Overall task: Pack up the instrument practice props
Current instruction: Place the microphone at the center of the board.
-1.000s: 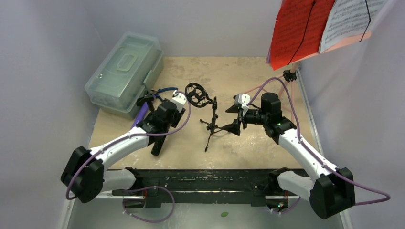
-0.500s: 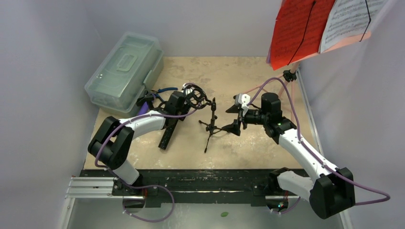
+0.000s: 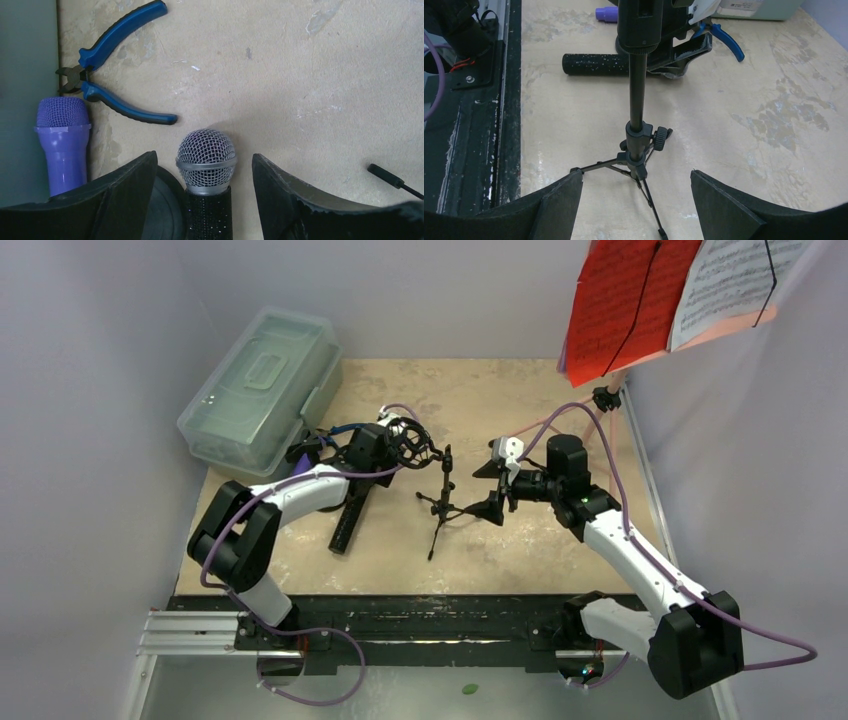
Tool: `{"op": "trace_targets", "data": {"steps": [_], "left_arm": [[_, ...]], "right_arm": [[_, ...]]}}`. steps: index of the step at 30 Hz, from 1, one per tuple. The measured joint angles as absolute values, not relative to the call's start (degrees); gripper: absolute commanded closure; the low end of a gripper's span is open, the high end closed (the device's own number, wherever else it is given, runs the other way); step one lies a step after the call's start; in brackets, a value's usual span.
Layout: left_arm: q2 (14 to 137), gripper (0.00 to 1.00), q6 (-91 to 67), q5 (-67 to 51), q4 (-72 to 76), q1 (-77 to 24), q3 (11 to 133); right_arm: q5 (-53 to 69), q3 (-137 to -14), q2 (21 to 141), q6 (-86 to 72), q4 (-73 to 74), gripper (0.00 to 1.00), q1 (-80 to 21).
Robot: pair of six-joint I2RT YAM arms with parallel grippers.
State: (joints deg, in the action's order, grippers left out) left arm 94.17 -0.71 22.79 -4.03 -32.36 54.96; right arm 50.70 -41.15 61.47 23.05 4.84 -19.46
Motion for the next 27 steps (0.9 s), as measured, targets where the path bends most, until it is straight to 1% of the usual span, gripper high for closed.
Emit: {"op": "trace_targets", "data": {"steps": [6, 12, 21, 27], "left_arm": [[94.0, 0.27, -1.4, 22.3, -7.0, -32.4, 57.1], [89.9, 0.27, -3.6, 16.6, -12.6, -32.3, 57.1], [74.7, 0.24, -10.0, 6.9, -14.2, -32.3, 48.4], [71.4, 0.24, -13.6, 4.2, -14.5, -32.3, 43.8]], "right_arm": [[50.8, -41.1, 61.5, 23.1, 5.2, 0.17, -19.4], [51.4, -41.1, 61.5, 23.6, 5.4, 0.17, -19.4], [52.4, -41.2, 61.5, 24.4, 6.3, 0.17, -19.4], [53.1, -41.2, 61.6, 24.7, 6.5, 0.17, -19.4]]}}
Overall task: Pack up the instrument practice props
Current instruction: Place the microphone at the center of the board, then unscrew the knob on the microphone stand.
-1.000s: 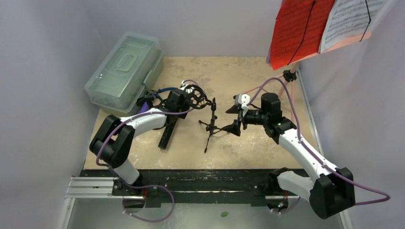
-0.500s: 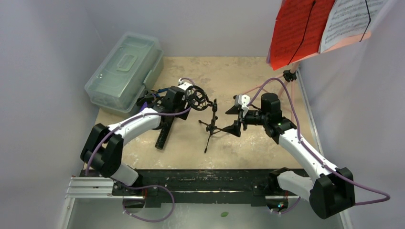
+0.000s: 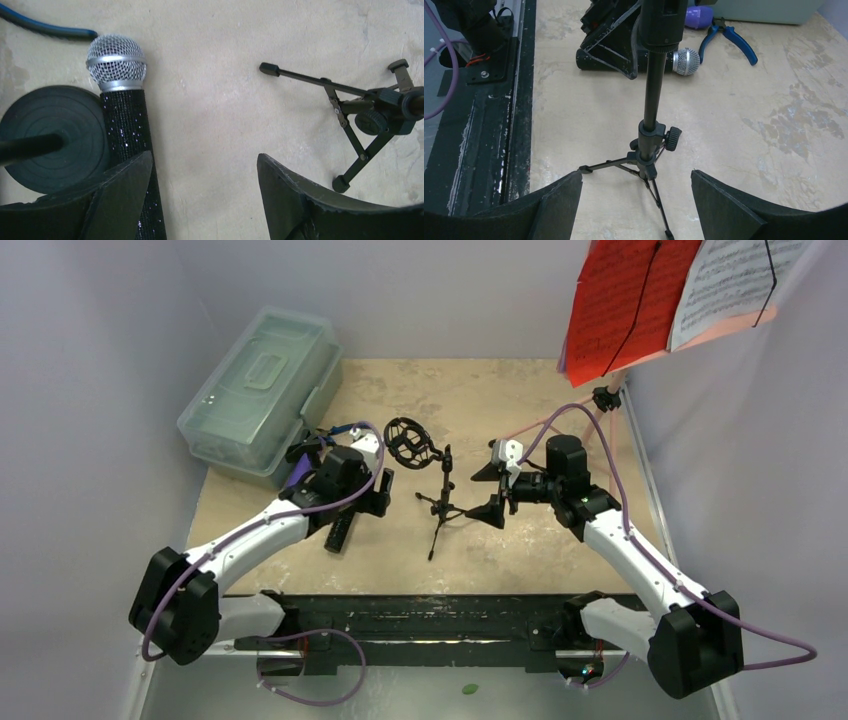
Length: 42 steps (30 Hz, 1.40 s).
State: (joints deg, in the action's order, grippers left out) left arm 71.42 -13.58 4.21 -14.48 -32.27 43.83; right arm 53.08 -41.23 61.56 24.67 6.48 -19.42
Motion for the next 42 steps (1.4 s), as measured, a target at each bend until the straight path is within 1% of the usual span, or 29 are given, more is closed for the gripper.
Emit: {"op": "trace_targets", "data": {"steps": [3, 6, 7, 9, 11, 15, 19, 24, 27, 30, 33, 37, 42], "left_arm": [[69.7, 0.23, -15.4, 3.6, -14.5, -32.3, 42.1], [64.7, 0.18, -17.4, 3.2, -14.6, -32.3, 39.7], [62.2, 0.15, -18.4, 3.2, -14.4, -32.3, 38.7], [57.1, 0.06, -20.2, 3.0, -13.8, -32.3, 36.9], [52.0, 0.02, -22.7, 2.7, -12.4, -32.3, 34.7], [43.0, 0.02, -28.2, 1.1, -8.5, -32.3, 29.0], [36.8, 0.06, -31.6, -4.1, -2.4, -32.3, 22.4], [31.9, 0.07, -34.0, -10.5, 6.5, -32.5, 16.0], [29.8, 0.07, -34.5, -11.6, 11.7, -34.2, 13.1], [29.7, 0.07, -33.3, -10.0, 17.2, -39.7, 11.2], [33.5, 0.07, -30.3, -5.4, 22.0, -47.1, 11.0], [43.0, 0.07, -23.7, 3.8, 28.9, -56.4, 11.0], [56.1, 0.11, -16.5, 12.6, 39.7, -60.7, 11.0]], "right_arm": [[53.5, -41.2, 61.6, 24.8, 6.5, 0.17, -19.4], [53.5, -41.2, 61.6, 25.1, 6.6, 0.17, -19.4], [53.6, -41.2, 61.6, 25.3, 6.7, 0.17, -19.4], [53.6, -41.2, 61.6, 25.6, 6.9, 0.17, -19.2], [53.6, -41.2, 61.6, 26.0, 7.0, 0.17, -19.1], [53.6, -41.3, 61.6, 26.7, 7.9, 0.17, -18.9], [53.8, -41.3, 61.6, 27.2, 8.5, 0.17, -18.6], [54.2, -41.3, 61.6, 28.1, 9.5, 0.17, -18.3], [54.8, -41.4, 61.6, 28.4, 9.9, 0.17, -18.2], [55.0, -41.5, 61.8, 28.6, 9.9, 0.17, -18.1], [55.1, -41.6, 62.0, 28.8, 9.9, 0.17, -17.8], [55.1, -41.6, 62.3, 28.8, 9.9, 0.17, -17.5], [55.3, -41.6, 62.3, 29.0, 9.9, 0.17, -17.2]]}}
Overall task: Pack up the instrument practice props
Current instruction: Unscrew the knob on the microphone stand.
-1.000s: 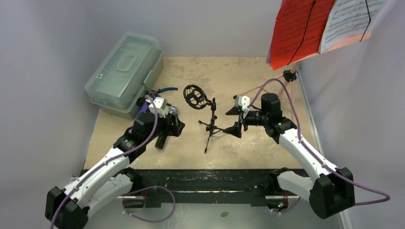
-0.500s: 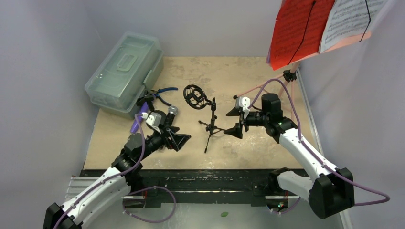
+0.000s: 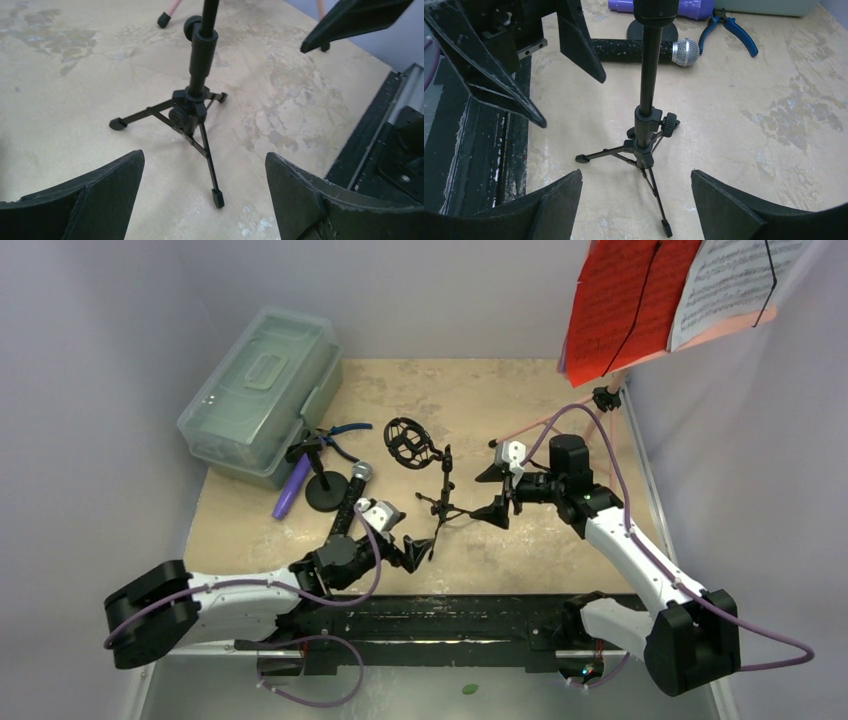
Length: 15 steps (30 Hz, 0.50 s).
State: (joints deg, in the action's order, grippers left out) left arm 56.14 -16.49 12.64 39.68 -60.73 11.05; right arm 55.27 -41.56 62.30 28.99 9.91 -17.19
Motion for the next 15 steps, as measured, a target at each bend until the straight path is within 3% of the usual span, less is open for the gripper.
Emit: {"op": "trace_targets", "data": {"steps": [15], "left_arm": [[85.2, 0.28, -7.8, 22.9, 72.9, -62.0, 17.0]], "right_arm": [[56.1, -41.6, 62.3, 29.0, 9.9, 0.17, -16.8]]}}
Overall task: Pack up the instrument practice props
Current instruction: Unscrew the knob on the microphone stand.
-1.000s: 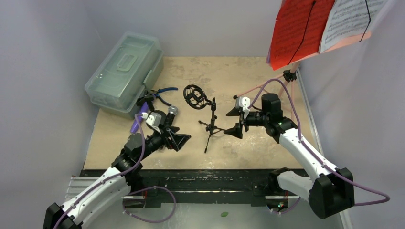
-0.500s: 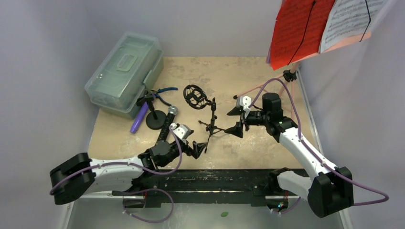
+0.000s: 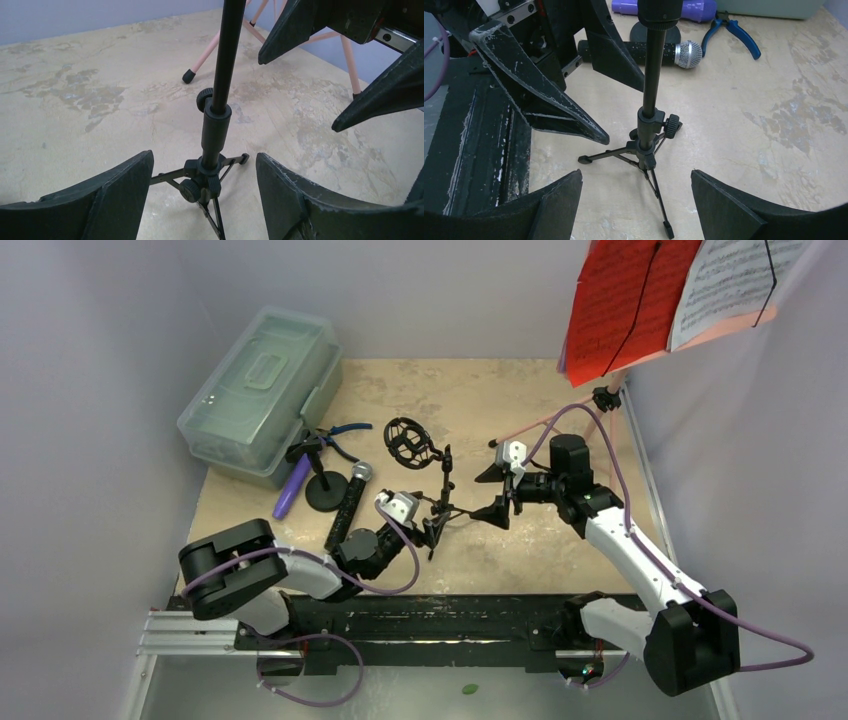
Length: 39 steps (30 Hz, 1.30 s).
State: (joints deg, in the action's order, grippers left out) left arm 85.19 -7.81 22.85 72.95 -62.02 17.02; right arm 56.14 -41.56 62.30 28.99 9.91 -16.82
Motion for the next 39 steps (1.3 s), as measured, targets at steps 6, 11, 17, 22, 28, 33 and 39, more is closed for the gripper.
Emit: {"op": "trace_targets", "data": {"steps": [6, 11, 17, 22, 28, 33, 39], "left_arm": [[89.6, 0.37, -5.7, 24.1, 76.8, -62.0, 19.6], [92.1, 0.49, -4.1, 24.9, 77.2, -62.0, 22.2], [94.5, 0.66, -2.9, 25.8, 77.1, -62.0, 24.4], [95.2, 0.68, -2.3, 25.8, 77.1, -62.1, 24.6], [95.2, 0.73, -2.1, 25.8, 77.1, -62.3, 24.7], [95.2, 0.93, -1.5, 25.8, 76.9, -62.3, 24.9], [94.7, 1.00, -1.0, 24.5, 76.0, -62.3, 24.9]], "right_arm": [[56.5, -41.6, 62.3, 29.0, 9.9, 0.17, -16.8], [56.5, -41.6, 62.6, 29.0, 9.9, 0.17, -16.8], [56.5, -41.6, 62.6, 29.0, 9.9, 0.17, -16.8], [56.5, -41.6, 62.6, 29.0, 9.9, 0.17, -16.8], [56.5, -41.6, 62.6, 29.2, 9.9, 0.17, -16.8], [56.5, -41.6, 62.6, 29.5, 10.0, 0.17, -16.8], [56.5, -41.6, 62.6, 29.6, 10.7, 0.17, -16.8]]}}
